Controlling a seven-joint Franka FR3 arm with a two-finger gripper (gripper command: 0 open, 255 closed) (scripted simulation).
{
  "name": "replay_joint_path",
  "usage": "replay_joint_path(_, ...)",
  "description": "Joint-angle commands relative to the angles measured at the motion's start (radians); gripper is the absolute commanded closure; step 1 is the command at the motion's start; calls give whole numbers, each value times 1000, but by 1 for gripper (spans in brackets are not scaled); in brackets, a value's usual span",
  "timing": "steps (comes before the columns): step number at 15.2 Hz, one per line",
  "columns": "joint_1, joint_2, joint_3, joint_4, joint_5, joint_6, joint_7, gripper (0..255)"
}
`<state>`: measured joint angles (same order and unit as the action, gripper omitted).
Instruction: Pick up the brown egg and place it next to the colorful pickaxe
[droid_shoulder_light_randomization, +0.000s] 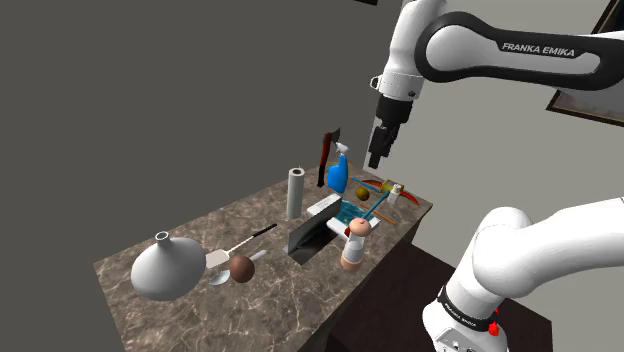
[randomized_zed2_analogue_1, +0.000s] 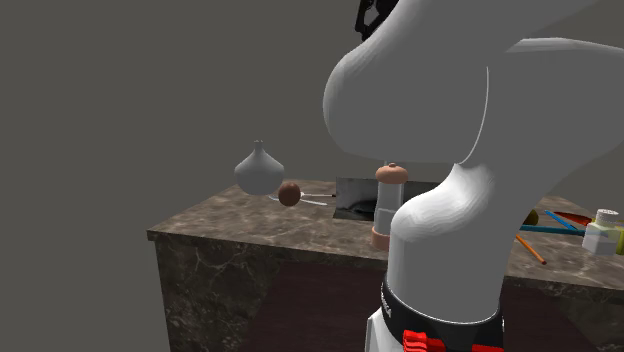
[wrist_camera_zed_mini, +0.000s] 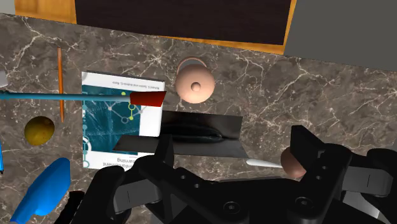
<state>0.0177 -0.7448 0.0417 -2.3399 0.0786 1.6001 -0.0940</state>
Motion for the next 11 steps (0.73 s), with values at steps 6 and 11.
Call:
replay_joint_path(6, 17, 86, 79, -54, 39, 150, 85, 0)
replay_joint_path(11, 30, 209, 159, -72, 63, 301, 170, 0)
